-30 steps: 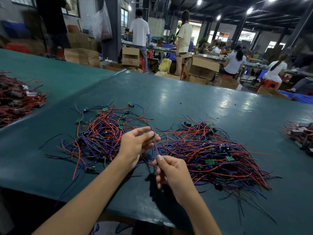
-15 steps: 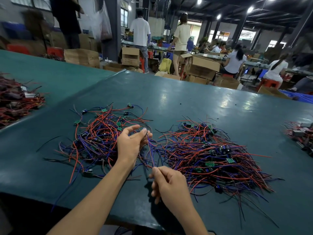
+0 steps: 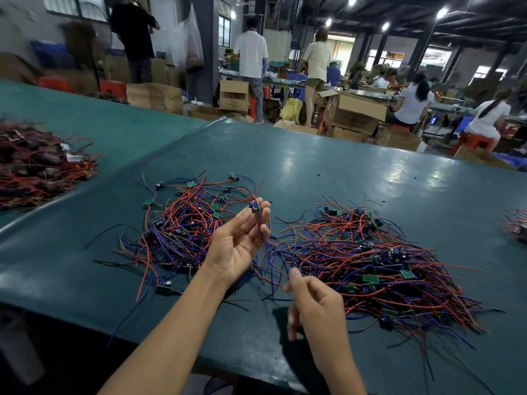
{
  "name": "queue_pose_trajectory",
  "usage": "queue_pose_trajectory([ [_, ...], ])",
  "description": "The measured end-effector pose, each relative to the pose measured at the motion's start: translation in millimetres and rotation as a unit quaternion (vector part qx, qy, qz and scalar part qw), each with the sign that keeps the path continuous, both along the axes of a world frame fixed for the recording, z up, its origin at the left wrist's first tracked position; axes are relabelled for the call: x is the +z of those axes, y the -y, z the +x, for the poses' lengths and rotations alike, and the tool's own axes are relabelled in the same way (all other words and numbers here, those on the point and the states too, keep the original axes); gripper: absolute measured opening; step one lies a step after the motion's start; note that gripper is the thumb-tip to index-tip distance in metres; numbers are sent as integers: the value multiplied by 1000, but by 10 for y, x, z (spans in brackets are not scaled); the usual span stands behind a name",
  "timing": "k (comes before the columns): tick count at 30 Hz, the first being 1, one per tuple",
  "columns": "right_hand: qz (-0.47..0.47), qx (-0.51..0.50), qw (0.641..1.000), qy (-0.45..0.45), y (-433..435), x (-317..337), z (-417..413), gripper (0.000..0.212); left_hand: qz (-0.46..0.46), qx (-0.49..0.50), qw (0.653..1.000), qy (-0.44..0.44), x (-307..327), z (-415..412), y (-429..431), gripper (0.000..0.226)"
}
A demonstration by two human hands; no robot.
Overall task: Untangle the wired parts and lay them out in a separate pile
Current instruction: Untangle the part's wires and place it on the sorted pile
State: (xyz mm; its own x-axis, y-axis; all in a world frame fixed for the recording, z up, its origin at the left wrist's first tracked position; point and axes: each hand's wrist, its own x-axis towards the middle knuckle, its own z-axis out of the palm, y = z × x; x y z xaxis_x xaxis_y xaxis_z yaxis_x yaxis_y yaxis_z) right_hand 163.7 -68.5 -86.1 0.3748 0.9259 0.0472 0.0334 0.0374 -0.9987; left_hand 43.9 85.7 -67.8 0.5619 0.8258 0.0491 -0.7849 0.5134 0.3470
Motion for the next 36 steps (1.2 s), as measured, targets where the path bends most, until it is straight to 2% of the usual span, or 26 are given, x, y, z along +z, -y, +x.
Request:
queue_pose_trajectory([
  [2,-1,-24,997,-71,-12,4,20,51,-14,-24,999,43,-4,-39,1,33],
  [4,3,-39,991,-126,-26,1,33,51,-26,-31,996,83,-9,-80,-2,38],
  [6,5,-41,989,-144,-42,-14,44,47,-38,-43,991,118,-9,-113,-2,43],
  [21,1,-4,996,-90,-35,-97,104,48,-49,-84,982,161,3,-140,38,48],
  [25,2,-3,997,-83,-31,-94,105,48,-42,-54,990,123,27,-119,48,43],
  [28,2,-4,997,-77,-24,-96,103,48,-21,-42,995,92,25,-82,61,56],
  [32,1,-3,997,-76,-22,-103,109,46,-1,-76,996,50,22,-47,66,50],
  [36,0,-5,997,-72,-34,-115,104,46,5,-117,991,63,23,-55,58,47],
])
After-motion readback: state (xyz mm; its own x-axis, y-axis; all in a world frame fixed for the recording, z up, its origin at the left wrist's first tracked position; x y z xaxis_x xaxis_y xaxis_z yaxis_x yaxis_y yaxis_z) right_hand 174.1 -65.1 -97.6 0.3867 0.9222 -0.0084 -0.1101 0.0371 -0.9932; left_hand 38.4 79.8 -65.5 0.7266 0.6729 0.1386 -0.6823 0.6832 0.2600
